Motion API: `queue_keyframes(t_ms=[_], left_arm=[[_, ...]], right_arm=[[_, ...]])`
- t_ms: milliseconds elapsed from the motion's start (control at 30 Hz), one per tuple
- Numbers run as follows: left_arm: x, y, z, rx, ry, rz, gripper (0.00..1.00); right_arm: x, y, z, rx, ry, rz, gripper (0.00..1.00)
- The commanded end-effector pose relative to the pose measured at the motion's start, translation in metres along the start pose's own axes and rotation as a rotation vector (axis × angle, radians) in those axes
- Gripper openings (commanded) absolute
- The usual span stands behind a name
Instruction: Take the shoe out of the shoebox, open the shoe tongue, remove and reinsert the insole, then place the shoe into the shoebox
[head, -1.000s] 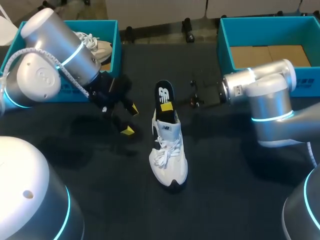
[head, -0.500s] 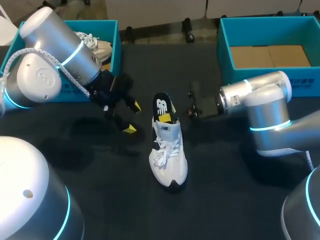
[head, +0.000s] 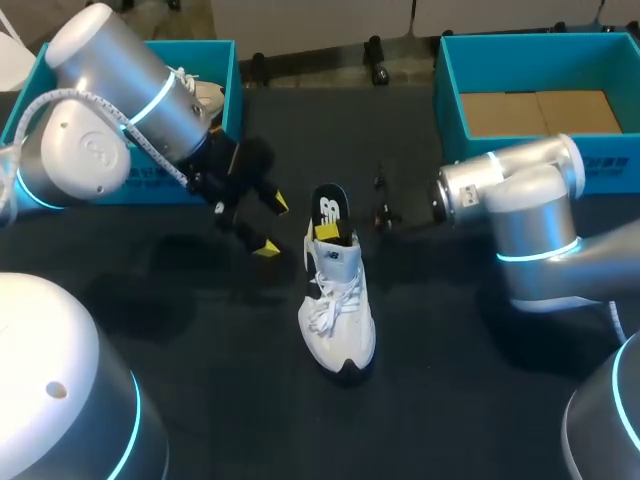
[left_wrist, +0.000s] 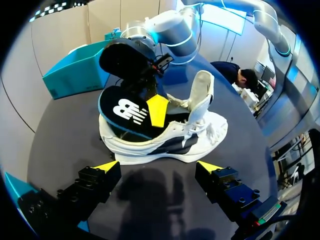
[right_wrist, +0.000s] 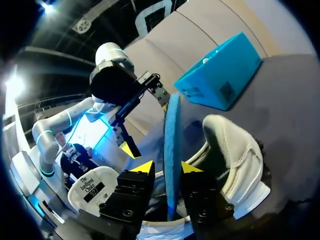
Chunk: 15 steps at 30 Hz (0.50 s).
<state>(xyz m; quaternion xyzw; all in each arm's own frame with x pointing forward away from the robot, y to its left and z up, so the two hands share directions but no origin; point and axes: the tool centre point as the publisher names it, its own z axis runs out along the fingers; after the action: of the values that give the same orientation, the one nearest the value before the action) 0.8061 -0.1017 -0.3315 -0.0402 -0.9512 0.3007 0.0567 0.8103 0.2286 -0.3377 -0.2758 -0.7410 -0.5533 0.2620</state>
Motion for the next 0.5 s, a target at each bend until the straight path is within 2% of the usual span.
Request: queue_keyframes(t_ms=[33, 233, 300, 333, 433, 500], left_arm=[[-0.001, -0.001, -0.001, -0.003, 0.002, 0.000, 1.00], [-0.001, -0.001, -0.001, -0.003, 0.002, 0.000, 1.00], [-0.001, -0.001, -0.001, -0.003, 0.002, 0.000, 1.00], [-0.001, -0.001, -0.001, -0.003, 0.002, 0.000, 1.00], [-0.001, -0.001, -0.001, -0.003, 0.002, 0.000, 1.00], [-0.001, -0.001, -0.001, -0.003, 0.002, 0.000, 1.00]], right_arm=[[0.002, 0.011, -0.008, 0.023, -0.009, -0.006, 0.34], [-0.004, 0.020, -0.015, 0.037, -0.014, -0.021, 0.33], [-0.007, 0.022, -0.017, 0.039, -0.014, -0.025, 0.30], [-0.008, 0.022, -0.017, 0.041, -0.012, -0.026, 0.27], [-0.011, 0.021, -0.015, 0.051, -0.002, -0.020, 0.02], [-0.012, 0.018, -0.014, 0.057, 0.003, -0.012, 0.00]])
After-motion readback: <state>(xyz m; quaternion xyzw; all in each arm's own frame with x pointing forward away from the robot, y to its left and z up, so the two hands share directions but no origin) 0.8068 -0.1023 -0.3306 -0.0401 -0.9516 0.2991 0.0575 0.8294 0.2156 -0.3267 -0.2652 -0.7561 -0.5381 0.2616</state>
